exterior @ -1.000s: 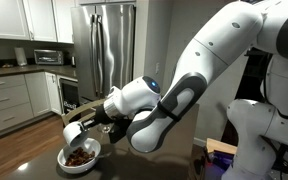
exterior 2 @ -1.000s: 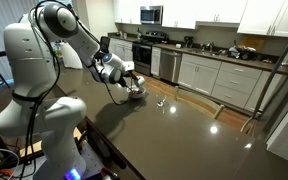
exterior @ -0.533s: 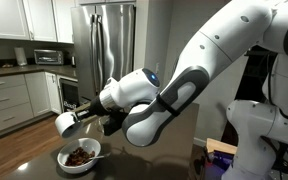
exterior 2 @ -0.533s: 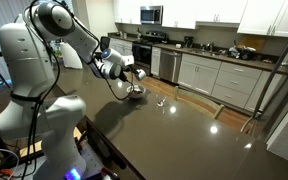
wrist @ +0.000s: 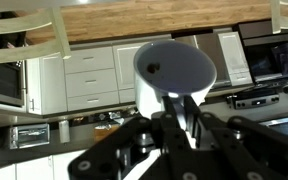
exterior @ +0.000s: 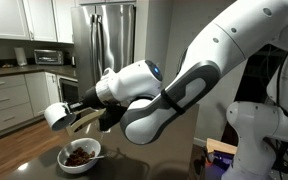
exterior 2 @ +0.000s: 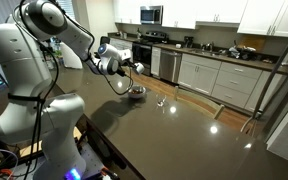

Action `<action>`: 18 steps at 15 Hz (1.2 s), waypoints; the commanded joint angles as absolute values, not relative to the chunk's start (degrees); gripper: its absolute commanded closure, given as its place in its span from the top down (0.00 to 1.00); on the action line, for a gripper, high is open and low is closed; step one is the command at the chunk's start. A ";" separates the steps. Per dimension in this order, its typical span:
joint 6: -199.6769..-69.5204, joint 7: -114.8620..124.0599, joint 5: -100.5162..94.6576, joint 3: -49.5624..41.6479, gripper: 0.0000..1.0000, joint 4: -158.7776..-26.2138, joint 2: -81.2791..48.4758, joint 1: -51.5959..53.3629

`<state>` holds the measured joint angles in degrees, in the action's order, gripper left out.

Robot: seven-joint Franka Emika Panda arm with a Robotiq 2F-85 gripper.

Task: Slide the white mug to the right, pour the contents in the white mug into the bowl

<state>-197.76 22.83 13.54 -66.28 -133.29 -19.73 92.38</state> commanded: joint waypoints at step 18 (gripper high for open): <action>-197.64 25.94 11.24 -47.60 0.07 -137.54 -16.10 72.34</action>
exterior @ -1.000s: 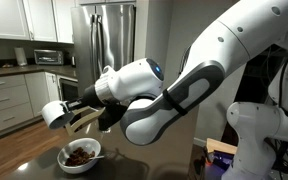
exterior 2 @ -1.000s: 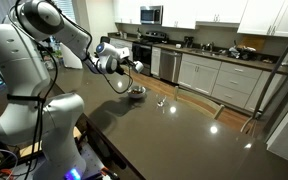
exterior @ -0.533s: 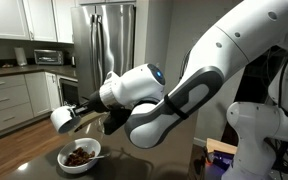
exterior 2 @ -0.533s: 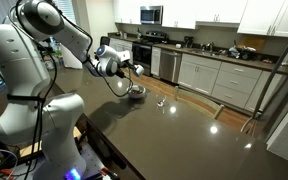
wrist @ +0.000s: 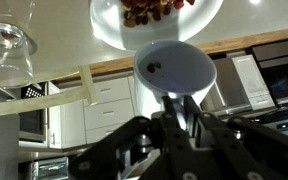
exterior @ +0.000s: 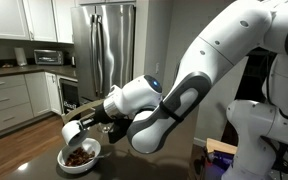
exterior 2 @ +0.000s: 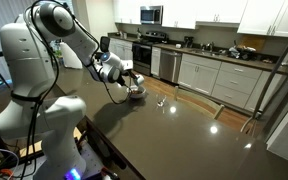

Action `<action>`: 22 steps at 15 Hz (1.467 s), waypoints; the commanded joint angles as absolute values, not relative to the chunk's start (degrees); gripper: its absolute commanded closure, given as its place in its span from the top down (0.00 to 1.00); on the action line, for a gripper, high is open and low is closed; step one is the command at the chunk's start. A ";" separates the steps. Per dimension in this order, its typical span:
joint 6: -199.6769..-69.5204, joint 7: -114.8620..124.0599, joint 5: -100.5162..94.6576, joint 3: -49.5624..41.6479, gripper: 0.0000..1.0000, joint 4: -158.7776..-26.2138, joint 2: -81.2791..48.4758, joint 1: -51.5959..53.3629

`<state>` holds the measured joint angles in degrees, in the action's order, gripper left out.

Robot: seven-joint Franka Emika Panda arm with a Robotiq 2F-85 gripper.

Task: Slide the white mug to the right, pour the contents in the white mug into the bowl

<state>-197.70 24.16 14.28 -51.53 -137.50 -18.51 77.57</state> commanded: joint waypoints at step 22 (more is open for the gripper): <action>-190.16 27.75 7.91 -30.26 0.06 -135.85 -13.38 53.16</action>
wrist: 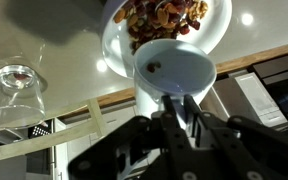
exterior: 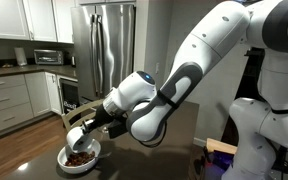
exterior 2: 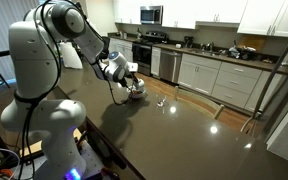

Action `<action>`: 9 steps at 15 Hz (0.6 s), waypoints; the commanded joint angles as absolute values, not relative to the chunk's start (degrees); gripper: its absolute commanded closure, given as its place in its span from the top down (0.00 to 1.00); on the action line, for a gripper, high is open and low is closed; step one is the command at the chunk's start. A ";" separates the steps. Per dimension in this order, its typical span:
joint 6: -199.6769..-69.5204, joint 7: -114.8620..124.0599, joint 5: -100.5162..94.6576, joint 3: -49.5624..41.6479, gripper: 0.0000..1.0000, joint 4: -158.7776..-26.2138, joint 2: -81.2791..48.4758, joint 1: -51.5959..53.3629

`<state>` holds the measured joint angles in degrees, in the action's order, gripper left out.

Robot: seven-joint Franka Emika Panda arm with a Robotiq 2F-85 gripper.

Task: Slide the white mug to the right, pour the contents in the white mug into the bowl

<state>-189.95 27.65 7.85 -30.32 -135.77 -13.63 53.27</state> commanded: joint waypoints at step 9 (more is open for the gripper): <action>-187.70 28.23 8.37 -30.54 0.07 -135.56 -10.72 52.87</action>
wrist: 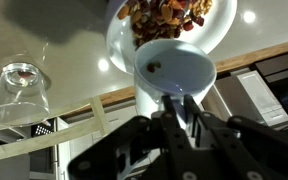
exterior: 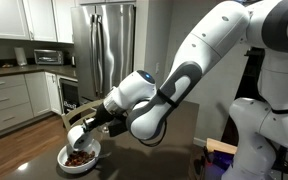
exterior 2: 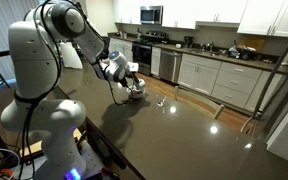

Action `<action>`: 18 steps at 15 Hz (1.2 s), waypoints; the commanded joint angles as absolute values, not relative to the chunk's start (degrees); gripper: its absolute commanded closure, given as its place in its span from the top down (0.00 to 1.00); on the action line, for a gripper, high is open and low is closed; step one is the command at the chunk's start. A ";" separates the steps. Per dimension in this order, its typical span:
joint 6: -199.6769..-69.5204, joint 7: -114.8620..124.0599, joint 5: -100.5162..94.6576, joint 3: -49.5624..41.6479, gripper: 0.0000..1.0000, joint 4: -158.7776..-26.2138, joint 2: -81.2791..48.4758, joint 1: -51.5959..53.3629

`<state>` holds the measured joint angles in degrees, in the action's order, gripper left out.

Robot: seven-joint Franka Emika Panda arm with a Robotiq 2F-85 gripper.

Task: Slide the white mug to the right, pour the contents in the white mug into the bowl

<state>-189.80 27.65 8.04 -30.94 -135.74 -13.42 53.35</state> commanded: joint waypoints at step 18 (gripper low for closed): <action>-175.10 27.99 17.52 -25.55 0.15 -134.94 -3.47 50.26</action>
